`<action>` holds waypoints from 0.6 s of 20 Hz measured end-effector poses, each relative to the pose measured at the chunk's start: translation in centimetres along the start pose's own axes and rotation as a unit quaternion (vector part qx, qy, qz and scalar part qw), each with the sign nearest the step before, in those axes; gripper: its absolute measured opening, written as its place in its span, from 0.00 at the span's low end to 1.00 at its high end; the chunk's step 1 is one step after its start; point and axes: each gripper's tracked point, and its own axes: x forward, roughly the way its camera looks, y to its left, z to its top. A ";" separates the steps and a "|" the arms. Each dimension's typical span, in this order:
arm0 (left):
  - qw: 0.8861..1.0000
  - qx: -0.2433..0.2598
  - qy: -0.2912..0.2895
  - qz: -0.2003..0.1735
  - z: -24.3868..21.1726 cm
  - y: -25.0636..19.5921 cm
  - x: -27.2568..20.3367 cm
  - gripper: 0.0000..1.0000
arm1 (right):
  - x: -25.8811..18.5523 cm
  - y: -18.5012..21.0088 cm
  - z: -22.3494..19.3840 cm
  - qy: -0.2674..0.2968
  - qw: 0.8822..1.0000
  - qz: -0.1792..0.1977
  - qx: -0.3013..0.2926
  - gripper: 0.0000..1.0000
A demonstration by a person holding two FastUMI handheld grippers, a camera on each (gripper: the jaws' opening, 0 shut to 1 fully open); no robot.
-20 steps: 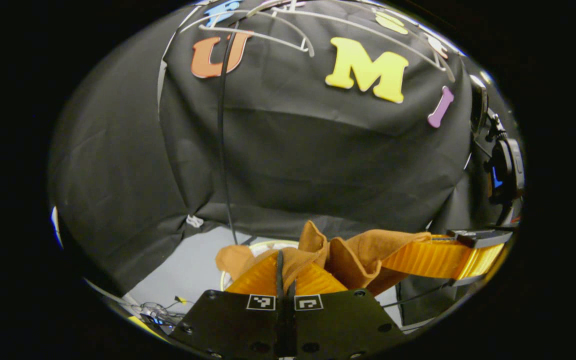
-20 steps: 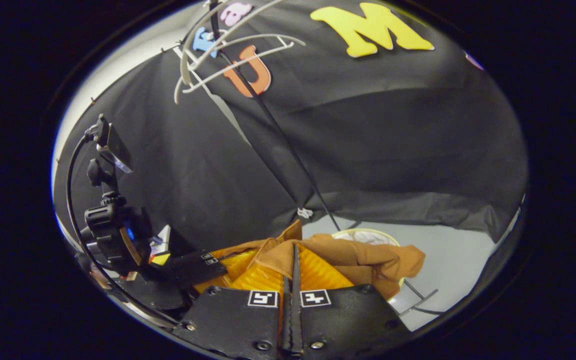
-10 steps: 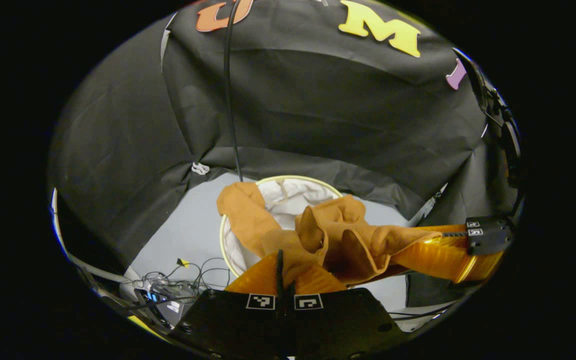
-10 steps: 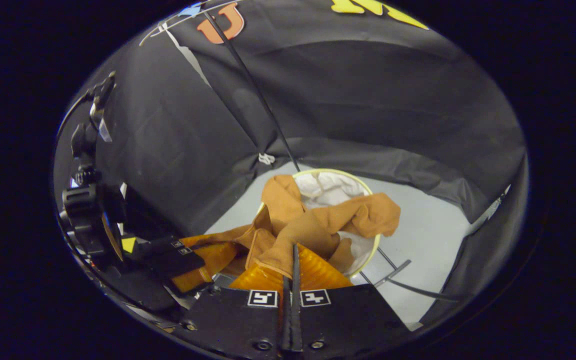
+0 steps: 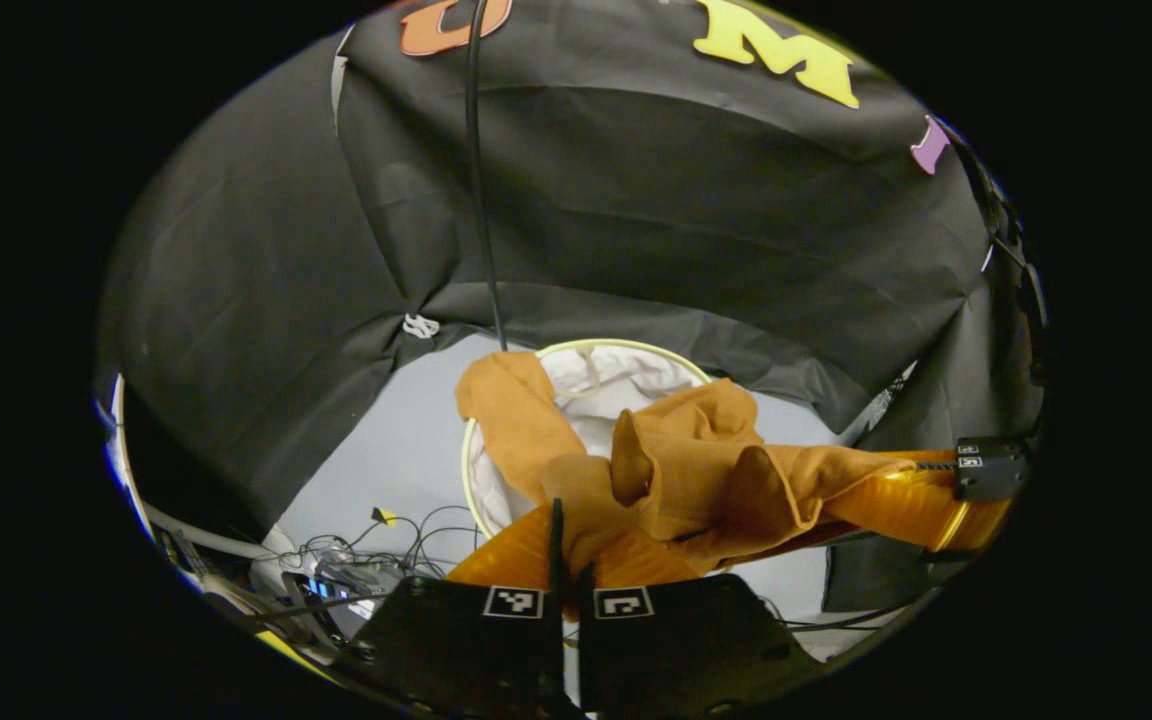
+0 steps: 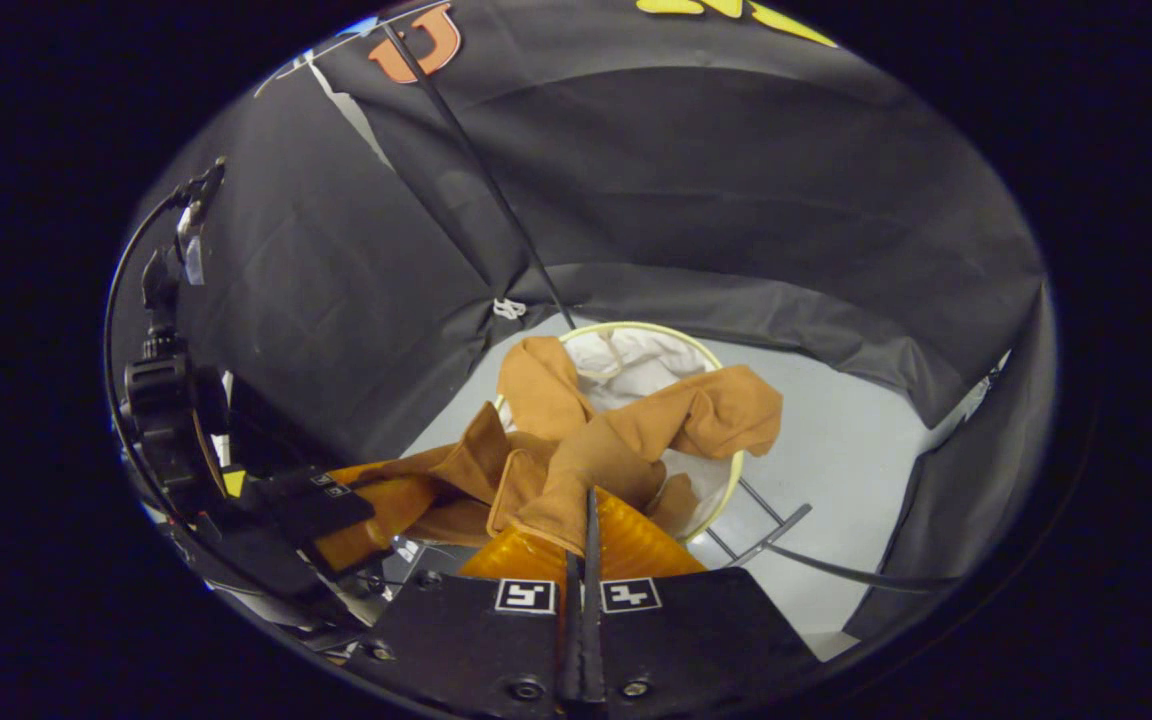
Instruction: Grasp the clothes on the hanger with both hands and then place them into the laundry hamper below.
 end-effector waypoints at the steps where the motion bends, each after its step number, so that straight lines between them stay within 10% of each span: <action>1: 1.000 -0.006 -0.009 0.001 0.2 0.1 -0.1 0.05 | -0.4 0.0 0.5 -0.005 1.000 -0.003 0.001 0.05; 2: 1.000 -0.008 -0.015 0.000 0.7 0.1 -0.3 0.36 | -0.4 -0.6 1.2 -0.016 1.000 -0.015 0.002 0.07; 4: 0.999 0.001 -0.028 0.016 1.7 0.9 -1.0 0.99 | -0.3 -1.8 2.4 -0.035 0.999 -0.035 -0.002 0.55; 5: 0.999 0.005 -0.031 0.020 1.8 1.2 -1.4 0.97 | -0.1 -2.4 2.5 -0.042 0.998 -0.045 -0.003 0.78; 6: 0.999 0.003 -0.031 0.016 1.7 1.0 -1.8 0.97 | -0.3 -2.7 2.5 -0.047 0.998 -0.050 -0.002 0.82; 12: 0.997 0.023 -0.067 0.010 2.9 0.9 -4.9 0.98 | -4.9 -3.0 4.3 -0.102 0.992 -0.072 -0.023 0.78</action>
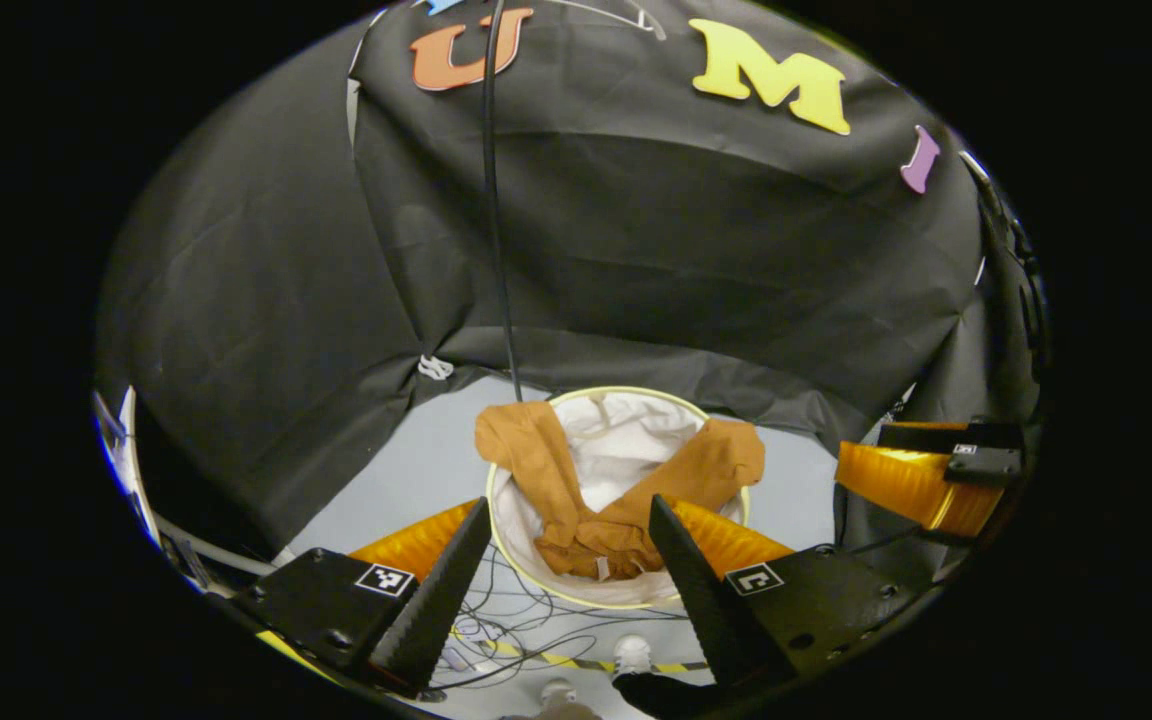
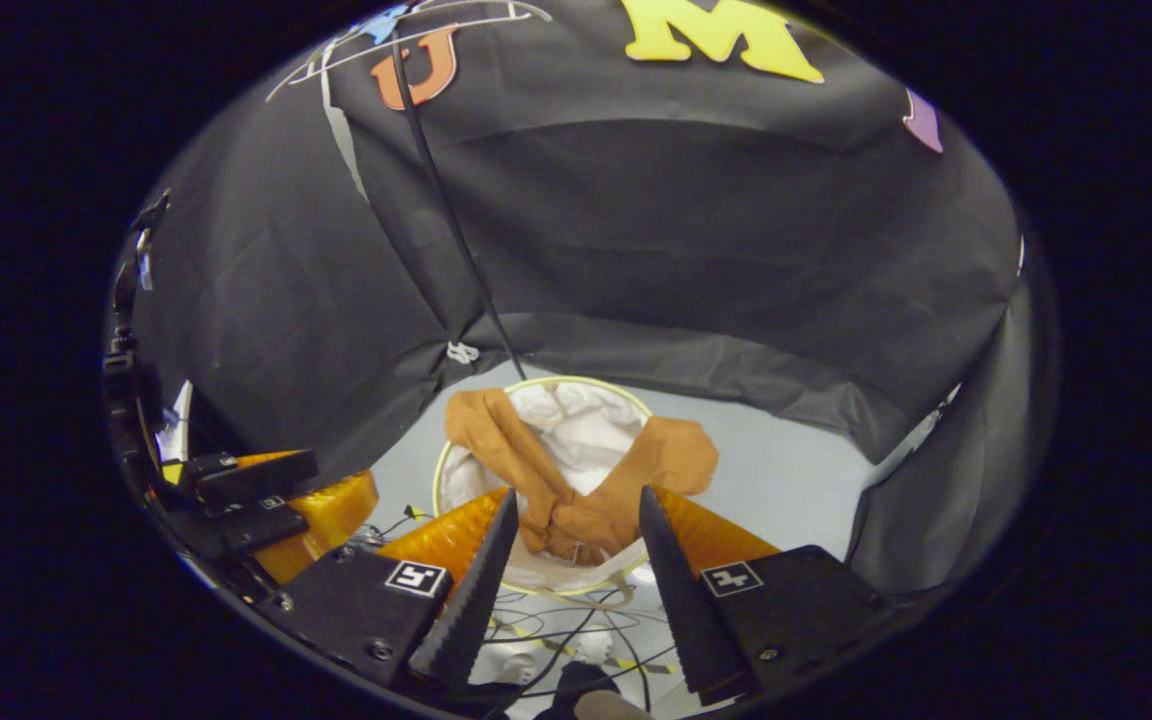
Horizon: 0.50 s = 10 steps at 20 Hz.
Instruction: Grasp the clothes on the hanger with both hands and then place them into the laundry hamper below.
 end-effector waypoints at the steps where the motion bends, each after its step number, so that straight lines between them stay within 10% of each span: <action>1: 1.000 0.003 -0.009 -0.001 0.5 -0.2 -0.7 1.00 | -1.1 -0.1 0.6 -0.013 1.000 -0.006 -0.010 0.78; 10: 0.983 0.021 -0.181 0.009 8.8 2.8 -14.6 0.97 | -16.8 0.8 9.4 -0.213 0.975 -0.028 -0.051 0.82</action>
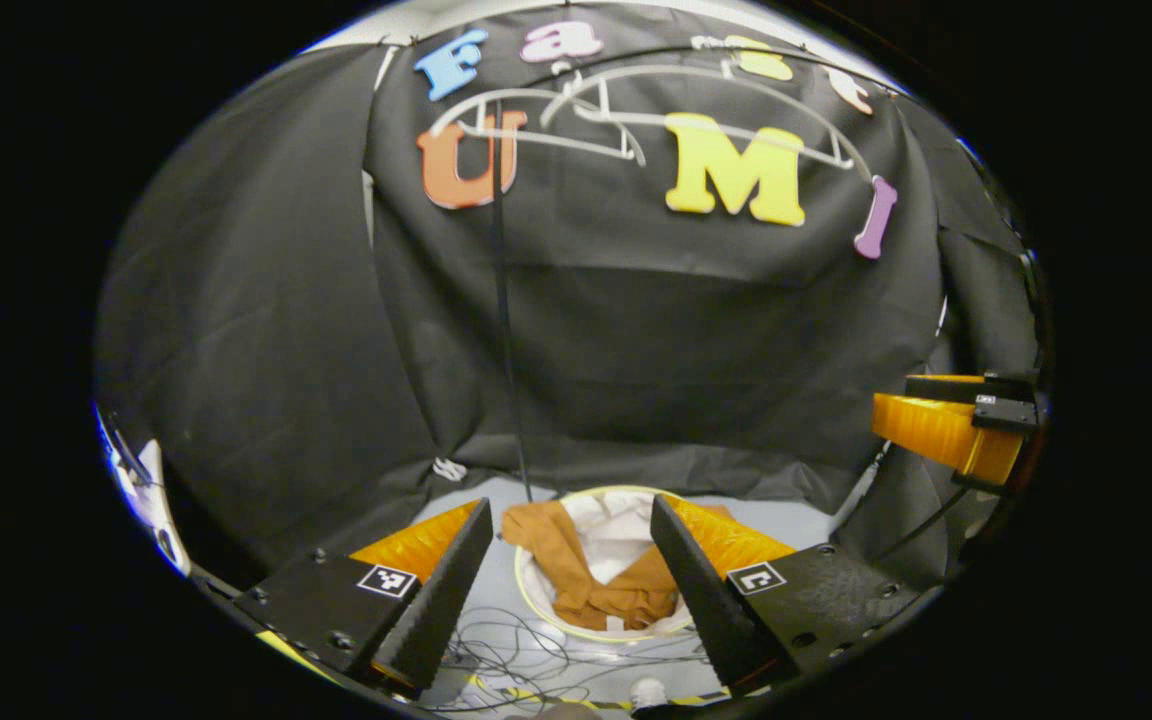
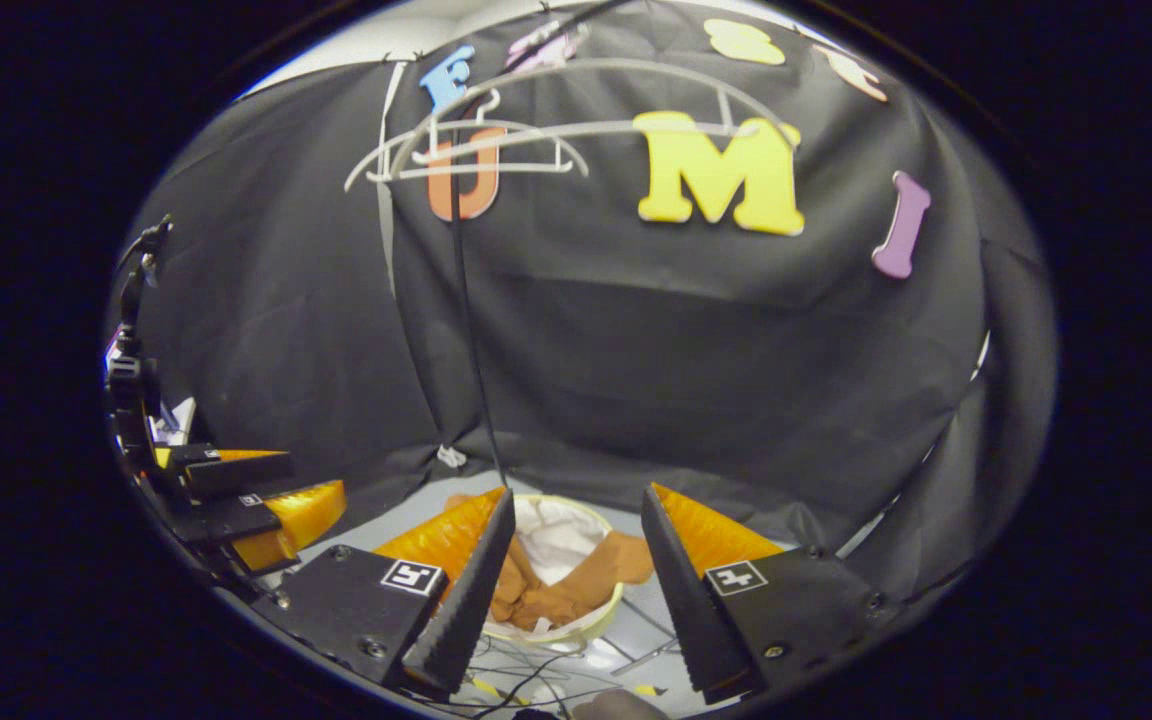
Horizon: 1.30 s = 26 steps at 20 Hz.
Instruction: Grasp the clothes on the hanger with both hands and then place them into the laundry hamper below.
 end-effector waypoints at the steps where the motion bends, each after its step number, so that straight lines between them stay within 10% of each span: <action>1: 1.000 -0.003 -0.019 0.004 1.6 0.9 -1.9 1.00 | -2.1 0.0 2.1 -0.022 1.000 -0.004 -0.001 0.82; 5: 0.996 0.006 -0.088 0.010 6.6 4.3 -9.4 0.96 | -10.9 2.5 7.5 -0.089 0.996 -0.004 0.014 1.00; 26: 0.971 0.007 -0.238 -0.029 12.3 7.5 -33.1 1.00 | -38.7 6.1 10.3 -0.241 0.966 -0.076 0.047 0.99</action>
